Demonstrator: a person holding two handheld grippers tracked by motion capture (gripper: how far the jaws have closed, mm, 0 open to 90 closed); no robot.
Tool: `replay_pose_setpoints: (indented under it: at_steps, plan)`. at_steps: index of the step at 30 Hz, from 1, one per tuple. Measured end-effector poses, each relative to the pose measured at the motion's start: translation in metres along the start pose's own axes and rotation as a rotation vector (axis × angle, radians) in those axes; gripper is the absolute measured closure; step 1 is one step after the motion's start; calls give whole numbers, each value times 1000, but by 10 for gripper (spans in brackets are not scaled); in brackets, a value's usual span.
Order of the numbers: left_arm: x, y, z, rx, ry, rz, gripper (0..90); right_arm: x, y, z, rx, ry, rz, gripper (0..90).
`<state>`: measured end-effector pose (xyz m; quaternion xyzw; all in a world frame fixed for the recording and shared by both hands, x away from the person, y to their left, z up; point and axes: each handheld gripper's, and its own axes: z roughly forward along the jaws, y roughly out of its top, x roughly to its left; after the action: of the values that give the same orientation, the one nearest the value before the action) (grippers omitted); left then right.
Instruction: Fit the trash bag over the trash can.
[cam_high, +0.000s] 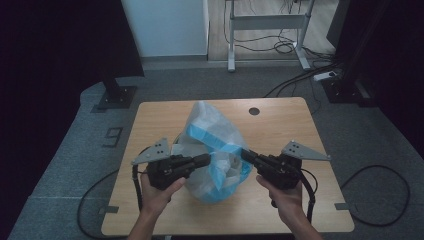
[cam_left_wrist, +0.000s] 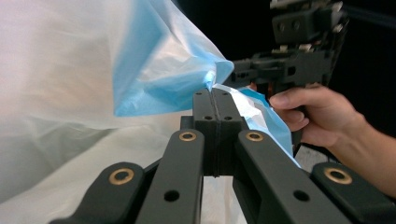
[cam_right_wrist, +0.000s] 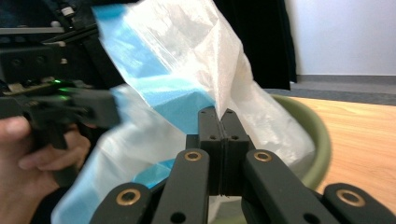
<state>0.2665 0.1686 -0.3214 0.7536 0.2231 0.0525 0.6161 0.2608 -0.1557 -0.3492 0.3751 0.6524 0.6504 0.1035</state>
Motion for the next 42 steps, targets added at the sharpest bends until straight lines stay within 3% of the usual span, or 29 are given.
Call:
replay_pose_setpoints:
  at_steps: [8,20,27,34,38,42]
  plan:
    - [10,2,-30,-34,51,-26,900,-15,9,-14,-24,-40,15,887]
    - [11,0,-48,20,188,16,900,-25,19,-27,-4,-69,-14,887]
    - [8,9,-76,-35,208,19,900,-20,32,-53,-14,-69,-29,887]
    - [5,16,-95,-78,215,19,900,-10,53,-79,-61,-60,-53,886]
    - [8,15,-100,-80,232,13,900,-8,60,-78,-72,-57,-56,887]
    - [18,9,-105,-66,248,-22,900,-22,57,-64,-40,-81,-35,886]
